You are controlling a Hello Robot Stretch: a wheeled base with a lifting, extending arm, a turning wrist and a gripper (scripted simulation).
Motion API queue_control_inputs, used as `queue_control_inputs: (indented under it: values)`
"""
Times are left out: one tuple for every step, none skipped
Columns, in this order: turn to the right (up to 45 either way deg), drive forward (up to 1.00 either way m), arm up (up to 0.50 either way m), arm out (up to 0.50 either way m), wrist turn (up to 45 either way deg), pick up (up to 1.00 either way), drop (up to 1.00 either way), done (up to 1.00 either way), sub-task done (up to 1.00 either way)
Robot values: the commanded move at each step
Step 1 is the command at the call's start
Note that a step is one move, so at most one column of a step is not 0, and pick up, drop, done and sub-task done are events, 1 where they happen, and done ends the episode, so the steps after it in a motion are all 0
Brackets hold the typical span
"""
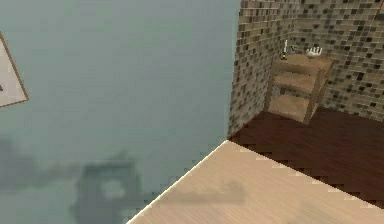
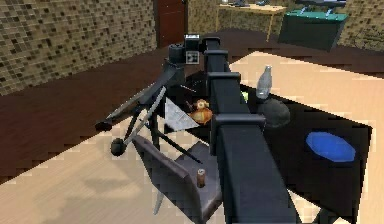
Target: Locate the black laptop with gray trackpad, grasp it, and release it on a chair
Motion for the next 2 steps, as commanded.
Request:
queue_control_inputs:
  values:
    - [0.0,0.0,0.0,-0.38,0.0,0.0,0.0,0.0,0.0]
    - [45.0,0.0,0.0,0.0,0.0,0.0,0.0,0.0,0.0]
